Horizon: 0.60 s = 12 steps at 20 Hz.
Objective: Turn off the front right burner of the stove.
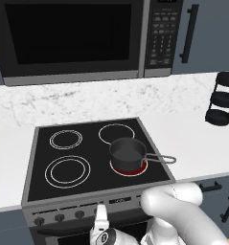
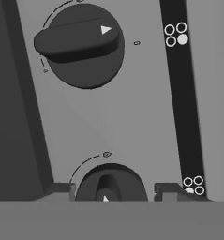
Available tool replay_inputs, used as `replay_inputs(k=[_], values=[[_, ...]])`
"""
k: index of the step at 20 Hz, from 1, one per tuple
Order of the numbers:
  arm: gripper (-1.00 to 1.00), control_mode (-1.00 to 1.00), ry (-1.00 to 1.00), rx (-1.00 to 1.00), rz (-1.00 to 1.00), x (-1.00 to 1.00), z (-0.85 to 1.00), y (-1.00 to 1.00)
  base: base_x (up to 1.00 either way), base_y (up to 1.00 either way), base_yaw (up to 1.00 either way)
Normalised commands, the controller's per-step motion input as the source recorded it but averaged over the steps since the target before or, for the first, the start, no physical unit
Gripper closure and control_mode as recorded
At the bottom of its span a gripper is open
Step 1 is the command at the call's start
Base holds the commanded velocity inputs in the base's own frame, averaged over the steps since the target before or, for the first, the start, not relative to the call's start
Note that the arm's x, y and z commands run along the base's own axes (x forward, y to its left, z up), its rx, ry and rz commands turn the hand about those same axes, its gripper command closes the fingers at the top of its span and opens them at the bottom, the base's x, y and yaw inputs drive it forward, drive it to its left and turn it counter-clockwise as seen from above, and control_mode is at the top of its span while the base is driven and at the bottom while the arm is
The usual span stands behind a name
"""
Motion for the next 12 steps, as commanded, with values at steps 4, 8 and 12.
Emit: replay_inputs(k=[4,8,12], values=[[1.00,-1.00,0.07,0.26,0.00,0.01,0.17,0.00,0.00,0.00,0.00],[1.00,-1.00,0.14,0.44,-0.06,0.00,0.28,-0.03,0.00,0.00,0.00],[1.00,-1.00,0.17,0.57,-0.08,0.00,0.33,-0.12,0.00,0.00,0.00]])
